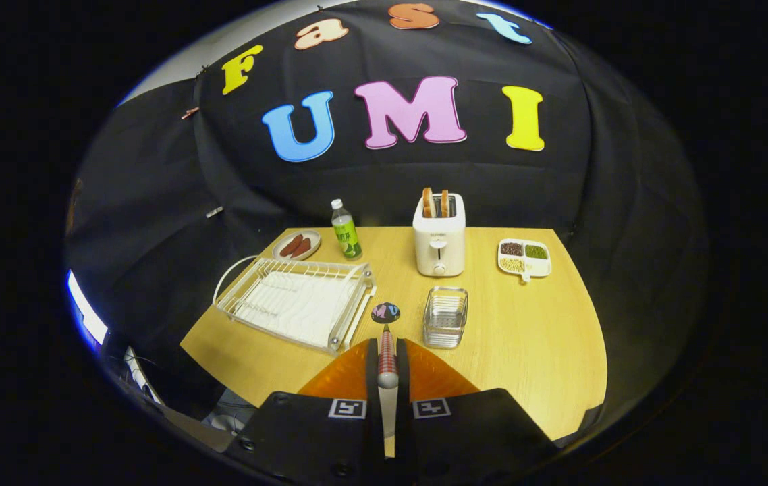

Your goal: Take the plate from the dish rack, then take the spoon from the basket and place it into the plate.

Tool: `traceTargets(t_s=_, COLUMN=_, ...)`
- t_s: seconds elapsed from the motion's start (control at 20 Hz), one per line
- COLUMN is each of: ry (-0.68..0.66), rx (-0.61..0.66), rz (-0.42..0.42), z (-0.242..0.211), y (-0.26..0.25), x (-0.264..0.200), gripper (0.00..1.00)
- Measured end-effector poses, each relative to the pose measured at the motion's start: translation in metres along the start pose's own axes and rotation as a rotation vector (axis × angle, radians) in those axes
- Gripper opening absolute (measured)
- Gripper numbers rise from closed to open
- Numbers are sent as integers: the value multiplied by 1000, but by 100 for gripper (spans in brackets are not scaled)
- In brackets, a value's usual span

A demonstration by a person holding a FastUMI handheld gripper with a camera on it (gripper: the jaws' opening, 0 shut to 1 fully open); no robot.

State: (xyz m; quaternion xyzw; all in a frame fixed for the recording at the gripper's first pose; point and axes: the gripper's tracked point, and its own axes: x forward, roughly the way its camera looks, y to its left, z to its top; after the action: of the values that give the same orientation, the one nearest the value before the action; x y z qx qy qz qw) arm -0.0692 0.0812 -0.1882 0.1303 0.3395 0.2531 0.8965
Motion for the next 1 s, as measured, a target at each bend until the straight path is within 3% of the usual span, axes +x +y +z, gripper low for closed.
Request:
traceTargets(t_s=0.45, ry=157, rx=-41, rz=0, z=-92, y=23, x=20, gripper=10)
traceTargets(t_s=1.0, ry=239, rx=-100, rz=35, z=-144, y=30, x=70, gripper=10)
